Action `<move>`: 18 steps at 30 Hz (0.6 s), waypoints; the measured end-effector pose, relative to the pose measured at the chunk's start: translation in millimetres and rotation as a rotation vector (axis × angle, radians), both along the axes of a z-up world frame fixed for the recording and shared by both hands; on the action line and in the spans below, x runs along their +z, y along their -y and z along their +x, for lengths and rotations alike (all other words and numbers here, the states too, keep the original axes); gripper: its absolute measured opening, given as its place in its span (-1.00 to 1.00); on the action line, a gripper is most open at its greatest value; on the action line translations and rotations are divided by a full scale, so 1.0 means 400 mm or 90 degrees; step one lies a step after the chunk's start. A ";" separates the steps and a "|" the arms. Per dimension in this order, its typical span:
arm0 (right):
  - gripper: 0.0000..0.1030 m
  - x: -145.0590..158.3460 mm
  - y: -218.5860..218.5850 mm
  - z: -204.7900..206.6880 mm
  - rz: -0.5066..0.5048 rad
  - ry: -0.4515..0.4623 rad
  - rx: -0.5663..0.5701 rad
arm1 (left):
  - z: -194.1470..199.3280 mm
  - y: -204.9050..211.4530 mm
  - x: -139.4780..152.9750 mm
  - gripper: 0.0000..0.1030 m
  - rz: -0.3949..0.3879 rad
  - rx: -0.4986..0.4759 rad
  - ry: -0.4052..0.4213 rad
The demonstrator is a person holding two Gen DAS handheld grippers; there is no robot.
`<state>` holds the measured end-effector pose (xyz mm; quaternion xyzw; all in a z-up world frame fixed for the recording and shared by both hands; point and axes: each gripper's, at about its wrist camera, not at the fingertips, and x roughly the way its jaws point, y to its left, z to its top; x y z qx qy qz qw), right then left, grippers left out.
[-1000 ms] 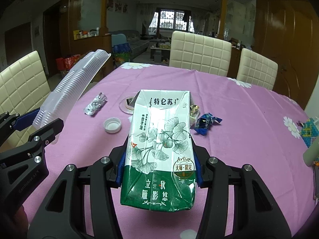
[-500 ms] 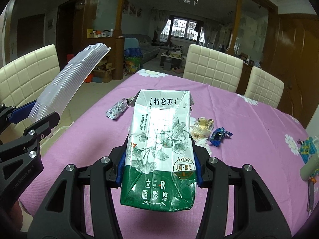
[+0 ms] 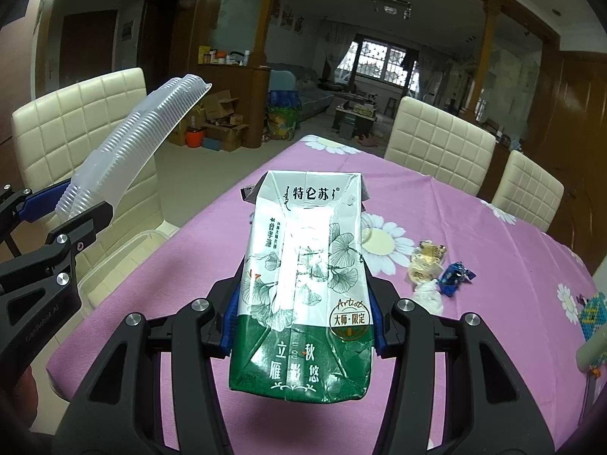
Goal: Collect trash
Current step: 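Carry the cup stack to the clear bin and open the left gripper while the right carries the carton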
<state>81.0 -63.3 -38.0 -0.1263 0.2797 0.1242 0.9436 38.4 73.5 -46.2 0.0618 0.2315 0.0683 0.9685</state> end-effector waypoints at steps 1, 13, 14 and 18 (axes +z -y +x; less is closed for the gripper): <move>0.01 -0.001 -0.004 0.003 -0.001 -0.002 0.004 | 0.001 -0.006 0.000 -0.18 -0.001 0.004 0.000; 0.01 0.002 -0.092 0.032 -0.003 -0.006 0.050 | 0.004 -0.103 -0.028 -0.18 -0.012 0.068 -0.013; 0.01 0.001 -0.103 0.035 -0.004 -0.007 0.055 | 0.006 -0.109 -0.033 -0.18 -0.013 0.073 -0.016; 0.01 -0.005 -0.132 0.041 -0.006 -0.011 0.071 | 0.017 -0.153 -0.053 -0.16 -0.028 0.099 -0.036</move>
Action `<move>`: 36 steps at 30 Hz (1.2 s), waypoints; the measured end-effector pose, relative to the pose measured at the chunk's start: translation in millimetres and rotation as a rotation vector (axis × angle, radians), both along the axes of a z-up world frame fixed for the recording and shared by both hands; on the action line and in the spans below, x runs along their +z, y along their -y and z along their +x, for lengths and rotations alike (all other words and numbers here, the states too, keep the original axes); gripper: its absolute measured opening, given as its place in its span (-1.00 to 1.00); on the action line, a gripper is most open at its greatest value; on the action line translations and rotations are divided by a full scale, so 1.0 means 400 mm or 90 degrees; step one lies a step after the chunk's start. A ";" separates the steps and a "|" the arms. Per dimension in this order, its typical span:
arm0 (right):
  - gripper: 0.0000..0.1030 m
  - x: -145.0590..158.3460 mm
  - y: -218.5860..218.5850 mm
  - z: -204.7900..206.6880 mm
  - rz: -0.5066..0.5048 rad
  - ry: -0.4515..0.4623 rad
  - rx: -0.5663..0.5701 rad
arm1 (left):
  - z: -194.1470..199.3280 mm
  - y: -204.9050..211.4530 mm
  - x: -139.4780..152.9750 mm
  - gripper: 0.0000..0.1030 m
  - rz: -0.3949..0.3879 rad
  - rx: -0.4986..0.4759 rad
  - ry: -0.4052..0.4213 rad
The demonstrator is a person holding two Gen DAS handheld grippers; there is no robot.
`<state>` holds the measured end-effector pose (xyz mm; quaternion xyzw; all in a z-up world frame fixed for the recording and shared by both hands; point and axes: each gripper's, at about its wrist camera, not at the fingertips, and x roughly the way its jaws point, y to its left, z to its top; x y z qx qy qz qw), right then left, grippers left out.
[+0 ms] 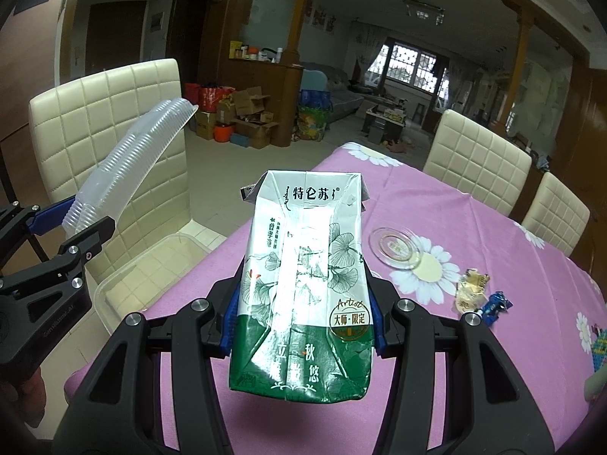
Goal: Collect trash
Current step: 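Carry the cup stack to the clear bin and open the left gripper while the right carries the carton, then lower the green carton into the bin and open the right gripper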
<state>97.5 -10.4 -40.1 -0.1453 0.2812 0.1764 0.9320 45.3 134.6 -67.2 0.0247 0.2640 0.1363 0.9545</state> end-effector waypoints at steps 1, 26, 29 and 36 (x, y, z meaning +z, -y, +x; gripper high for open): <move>0.01 -0.001 -0.005 0.001 -0.001 -0.001 0.003 | 0.002 -0.008 -0.002 -0.16 -0.006 0.004 -0.003; 0.01 -0.056 -0.063 0.090 0.000 -0.051 0.021 | 0.047 -0.097 -0.034 0.71 -0.047 0.035 -0.017; 0.01 -0.061 -0.061 0.099 0.000 -0.055 0.020 | 0.055 -0.099 -0.044 0.71 -0.044 0.038 -0.030; 0.01 -0.063 -0.064 0.109 0.011 -0.071 0.026 | 0.050 -0.109 -0.059 0.71 -0.041 0.051 -0.045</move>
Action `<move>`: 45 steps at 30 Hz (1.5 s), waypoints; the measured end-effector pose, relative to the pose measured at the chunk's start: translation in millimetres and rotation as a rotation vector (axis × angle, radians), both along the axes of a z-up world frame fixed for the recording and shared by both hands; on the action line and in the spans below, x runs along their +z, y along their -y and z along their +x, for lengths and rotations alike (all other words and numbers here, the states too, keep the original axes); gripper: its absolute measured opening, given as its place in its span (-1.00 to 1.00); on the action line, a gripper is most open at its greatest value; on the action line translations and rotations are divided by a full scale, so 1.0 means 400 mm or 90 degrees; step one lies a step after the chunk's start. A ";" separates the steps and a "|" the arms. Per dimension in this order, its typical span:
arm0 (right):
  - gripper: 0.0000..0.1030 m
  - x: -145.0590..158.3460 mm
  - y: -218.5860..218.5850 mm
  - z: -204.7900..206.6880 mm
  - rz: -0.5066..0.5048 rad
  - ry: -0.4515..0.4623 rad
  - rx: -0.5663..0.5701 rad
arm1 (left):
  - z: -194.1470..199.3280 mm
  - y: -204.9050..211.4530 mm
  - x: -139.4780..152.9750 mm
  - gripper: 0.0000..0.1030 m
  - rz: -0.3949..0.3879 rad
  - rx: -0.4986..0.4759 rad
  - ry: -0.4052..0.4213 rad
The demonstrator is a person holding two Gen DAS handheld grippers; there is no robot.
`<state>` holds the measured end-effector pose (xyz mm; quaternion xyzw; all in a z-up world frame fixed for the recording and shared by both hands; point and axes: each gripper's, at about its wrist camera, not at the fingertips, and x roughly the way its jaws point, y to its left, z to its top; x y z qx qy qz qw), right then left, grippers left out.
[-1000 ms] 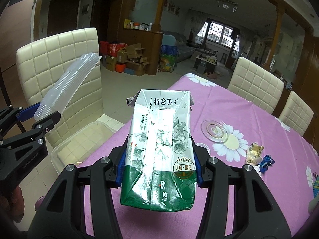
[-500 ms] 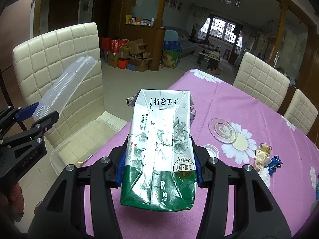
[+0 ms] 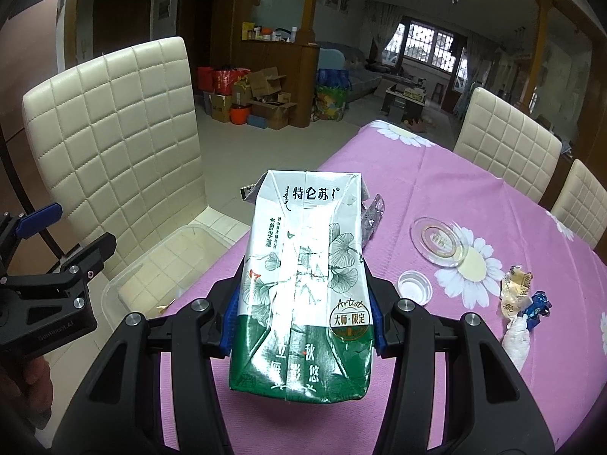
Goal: Collect trash
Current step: 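Lower the green carton into the bin and open the right gripper, then move both grippers back over the table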
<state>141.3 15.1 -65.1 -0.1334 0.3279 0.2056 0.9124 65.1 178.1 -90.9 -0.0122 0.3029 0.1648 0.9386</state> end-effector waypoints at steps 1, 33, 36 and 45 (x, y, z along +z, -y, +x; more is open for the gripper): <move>0.01 -0.001 -0.005 -0.001 0.000 -0.002 0.003 | -0.005 -0.004 0.000 0.71 0.004 0.004 -0.001; 0.54 -0.015 -0.303 -0.004 0.033 -0.042 0.150 | -0.100 -0.219 -0.033 0.71 -0.032 0.155 -0.021; 0.55 -0.012 -0.295 0.004 0.039 -0.042 0.141 | -0.094 -0.221 -0.035 0.71 -0.037 0.153 -0.023; 0.55 -0.024 -0.236 0.020 0.046 -0.065 0.112 | -0.076 -0.180 -0.027 0.71 -0.039 0.123 -0.022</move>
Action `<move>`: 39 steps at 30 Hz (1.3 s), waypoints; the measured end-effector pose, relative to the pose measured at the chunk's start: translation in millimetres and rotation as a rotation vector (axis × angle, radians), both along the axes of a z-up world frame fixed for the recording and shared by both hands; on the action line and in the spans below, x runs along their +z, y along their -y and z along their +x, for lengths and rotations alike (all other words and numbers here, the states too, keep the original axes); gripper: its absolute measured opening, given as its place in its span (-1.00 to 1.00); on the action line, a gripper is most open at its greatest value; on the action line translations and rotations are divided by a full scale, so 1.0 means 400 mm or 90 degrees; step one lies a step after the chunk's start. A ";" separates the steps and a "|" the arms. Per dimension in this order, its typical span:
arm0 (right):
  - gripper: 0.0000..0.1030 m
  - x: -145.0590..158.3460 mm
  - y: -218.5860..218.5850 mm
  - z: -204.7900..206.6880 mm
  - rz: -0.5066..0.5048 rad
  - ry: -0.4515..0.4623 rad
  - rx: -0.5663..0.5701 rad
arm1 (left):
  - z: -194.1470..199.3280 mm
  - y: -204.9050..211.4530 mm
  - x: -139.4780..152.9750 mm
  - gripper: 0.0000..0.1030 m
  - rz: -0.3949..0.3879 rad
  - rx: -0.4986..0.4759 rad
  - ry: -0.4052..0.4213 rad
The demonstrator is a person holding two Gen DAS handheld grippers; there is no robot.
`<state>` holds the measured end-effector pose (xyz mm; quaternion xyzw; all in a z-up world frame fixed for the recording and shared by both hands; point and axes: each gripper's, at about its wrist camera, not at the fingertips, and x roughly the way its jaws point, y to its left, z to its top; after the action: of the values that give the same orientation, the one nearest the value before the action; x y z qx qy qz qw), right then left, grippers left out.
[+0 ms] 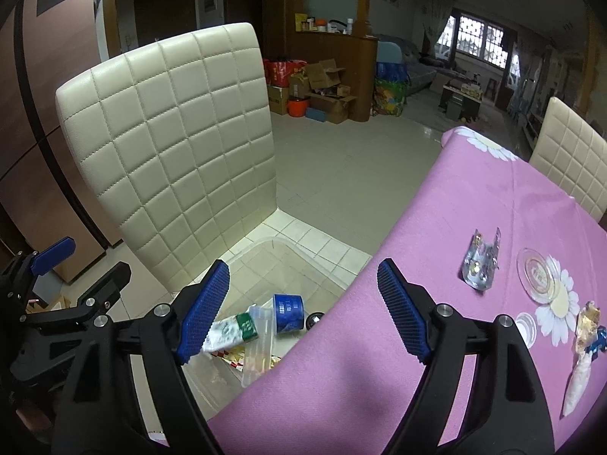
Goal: Collect trash
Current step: 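Move both grippers back over the table, then grasp the white tissue with the right gripper while the left grasps the small white cap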
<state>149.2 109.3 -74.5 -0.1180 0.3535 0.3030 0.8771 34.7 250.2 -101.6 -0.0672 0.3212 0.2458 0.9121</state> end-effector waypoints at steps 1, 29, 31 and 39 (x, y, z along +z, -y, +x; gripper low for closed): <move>0.55 0.000 0.010 0.001 0.002 -0.002 -0.004 | 0.001 0.007 0.001 0.71 0.000 -0.005 0.000; 0.55 -0.036 0.646 0.042 -0.010 0.000 -0.325 | 0.239 0.519 0.035 0.71 -0.002 -0.324 -0.018; 0.55 -0.050 0.695 0.056 -0.010 -0.015 -0.349 | 0.273 0.563 0.029 0.71 -0.005 -0.349 -0.027; 0.53 -0.108 0.777 0.108 -0.021 -0.052 -0.384 | 0.401 0.700 -0.019 0.71 -0.002 -0.419 -0.090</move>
<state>192.3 -201.4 -117.9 -0.0097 0.4124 0.0277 0.9106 195.0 -29.7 -109.4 0.0563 0.3883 -0.0582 0.9180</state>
